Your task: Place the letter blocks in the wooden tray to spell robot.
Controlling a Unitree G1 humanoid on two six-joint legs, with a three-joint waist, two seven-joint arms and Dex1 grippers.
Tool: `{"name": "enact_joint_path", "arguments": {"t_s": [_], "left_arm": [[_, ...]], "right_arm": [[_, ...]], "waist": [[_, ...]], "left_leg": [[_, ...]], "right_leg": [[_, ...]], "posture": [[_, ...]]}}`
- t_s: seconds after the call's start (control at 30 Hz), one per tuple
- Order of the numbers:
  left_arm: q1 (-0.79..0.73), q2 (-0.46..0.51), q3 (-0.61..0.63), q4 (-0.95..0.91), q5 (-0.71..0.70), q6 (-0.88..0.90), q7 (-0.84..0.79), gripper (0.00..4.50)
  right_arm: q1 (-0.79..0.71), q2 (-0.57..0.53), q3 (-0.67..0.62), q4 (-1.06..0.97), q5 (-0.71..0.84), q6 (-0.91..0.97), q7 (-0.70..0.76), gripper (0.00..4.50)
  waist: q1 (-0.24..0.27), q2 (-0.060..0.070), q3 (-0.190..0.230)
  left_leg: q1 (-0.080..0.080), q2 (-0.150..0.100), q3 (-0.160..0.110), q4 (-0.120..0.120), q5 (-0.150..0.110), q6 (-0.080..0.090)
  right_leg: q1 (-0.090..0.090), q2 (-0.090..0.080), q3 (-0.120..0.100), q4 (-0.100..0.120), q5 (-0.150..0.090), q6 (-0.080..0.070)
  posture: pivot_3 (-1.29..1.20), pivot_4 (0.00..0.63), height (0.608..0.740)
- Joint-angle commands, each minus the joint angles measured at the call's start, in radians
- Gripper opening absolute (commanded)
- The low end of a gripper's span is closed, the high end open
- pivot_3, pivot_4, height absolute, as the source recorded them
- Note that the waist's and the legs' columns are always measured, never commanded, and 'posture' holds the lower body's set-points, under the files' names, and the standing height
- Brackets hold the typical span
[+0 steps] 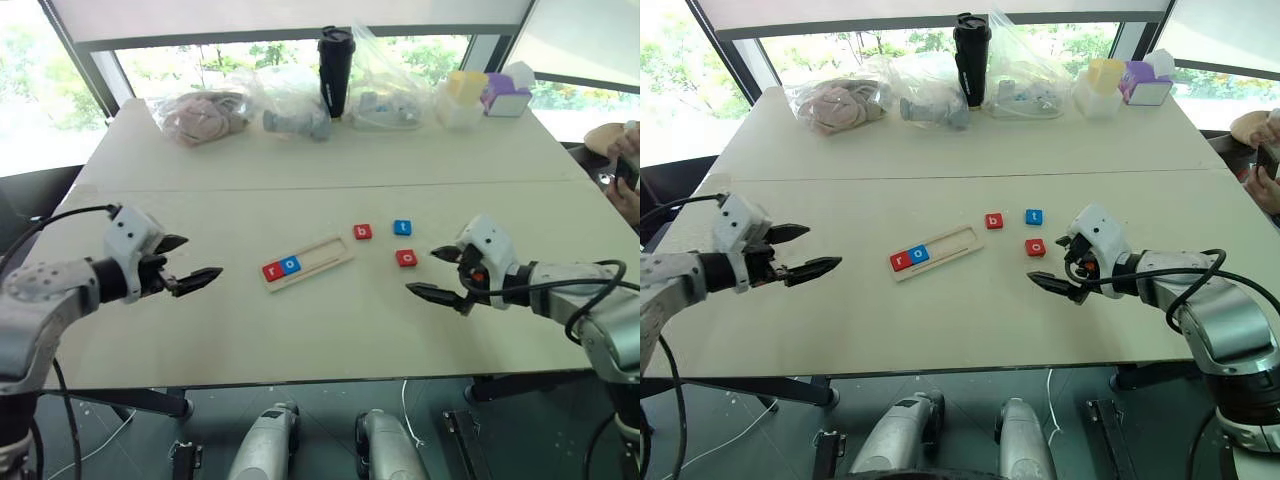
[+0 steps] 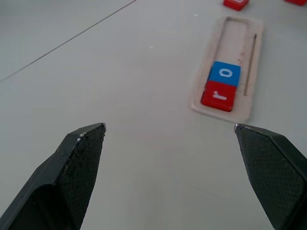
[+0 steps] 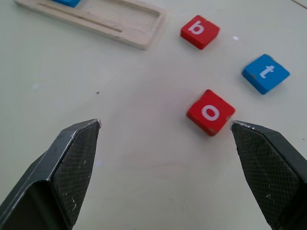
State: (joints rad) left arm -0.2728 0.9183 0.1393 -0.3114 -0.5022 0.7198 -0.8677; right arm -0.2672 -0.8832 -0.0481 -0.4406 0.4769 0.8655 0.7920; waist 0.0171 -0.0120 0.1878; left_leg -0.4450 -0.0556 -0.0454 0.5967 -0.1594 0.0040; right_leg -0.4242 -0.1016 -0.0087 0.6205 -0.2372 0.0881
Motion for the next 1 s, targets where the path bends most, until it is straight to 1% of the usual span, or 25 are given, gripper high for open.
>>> {"name": "enact_joint_path", "arguments": {"t_s": [0.03, 0.13, 0.23, 0.43, 0.53, 0.67, 0.87, 1.0], "left_arm": [[-0.060, -0.028, -0.127, 0.046, 0.050, -0.041, -0.051, 4.50], [-0.135, -0.065, -0.226, 0.132, 0.117, -0.104, -0.088, 4.50], [-0.209, -0.101, -0.299, 0.229, 0.184, -0.169, -0.120, 4.50], [-0.297, -0.162, -0.387, 0.379, 0.295, -0.266, -0.152, 4.50], [-0.310, -0.193, -0.398, 0.431, 0.306, -0.297, -0.186, 4.50], [-0.306, -0.215, -0.392, 0.427, 0.303, -0.300, -0.213, 4.50], [-0.303, -0.245, -0.423, 0.485, 0.388, -0.339, -0.181, 4.50], [-0.303, -0.266, -0.420, 0.530, 0.416, -0.356, -0.176, 4.50]], "right_arm": [[0.017, 0.013, 0.016, -0.113, 0.014, 0.012, -0.024, 4.48], [0.027, 0.055, 0.026, -0.176, 0.034, 0.044, -0.070, 4.48], [0.036, 0.076, 0.030, -0.221, 0.040, 0.073, -0.102, 4.48], [0.023, 0.079, 0.016, -0.294, 0.078, 0.139, -0.137, 4.48], [0.031, 0.072, 0.013, -0.309, 0.085, 0.152, -0.145, 4.48], [0.051, 0.066, 0.017, -0.306, 0.077, 0.148, -0.154, 4.48], [0.066, 0.074, 0.020, -0.296, 0.076, 0.132, -0.163, 4.48], [0.071, 0.074, 0.022, -0.284, 0.071, 0.117, -0.162, 4.48]], "waist": [[-0.004, 0.000, 0.000], [-0.008, -0.001, 0.000], [-0.004, -0.001, 0.000], [-0.004, -0.001, 0.000], [-0.004, -0.001, 0.000], [-0.004, -0.001, 0.000], [-0.004, -0.001, 0.000], [-0.004, -0.001, 0.000]], "left_leg": [[0.001, 0.000, 0.001, 0.000, 0.000, 0.000], [0.002, 0.001, 0.005, 0.000, 0.000, 0.000], [0.002, 0.002, 0.005, 0.001, 0.000, 0.000], [0.001, 0.002, 0.007, 0.002, 0.000, 0.002], [0.001, 0.002, 0.007, 0.002, 0.000, 0.002], [0.001, 0.002, 0.008, 0.002, 0.000, 0.002], [0.001, 0.002, 0.007, 0.004, 0.000, 0.002], [0.001, 0.002, 0.007, 0.007, -0.001, 0.003]], "right_leg": [[0.000, 0.000, 0.000, 0.000, 0.000, 0.001], [0.000, 0.000, 0.001, 0.000, 0.002, 0.002], [0.000, 0.000, 0.001, 0.000, 0.003, 0.002], [0.000, -0.001, 0.002, 0.000, 0.003, 0.003], [0.000, 0.000, 0.002, 0.000, 0.003, 0.003], [0.000, -0.001, 0.002, 0.000, 0.003, 0.004], [0.000, 0.000, 0.002, 0.000, 0.004, 0.005], [0.001, 0.000, 0.002, 0.001, 0.004, 0.005]], "posture": [[0.00, 0.150, 0.740], [0.00, 0.150, 0.740], [0.00, 0.150, 0.740], [0.00, 0.150, 0.740], [0.00, 0.150, 0.740], [0.00, 0.150, 0.740], [0.00, 0.150, 0.740], [0.00, 0.150, 0.740]]}}
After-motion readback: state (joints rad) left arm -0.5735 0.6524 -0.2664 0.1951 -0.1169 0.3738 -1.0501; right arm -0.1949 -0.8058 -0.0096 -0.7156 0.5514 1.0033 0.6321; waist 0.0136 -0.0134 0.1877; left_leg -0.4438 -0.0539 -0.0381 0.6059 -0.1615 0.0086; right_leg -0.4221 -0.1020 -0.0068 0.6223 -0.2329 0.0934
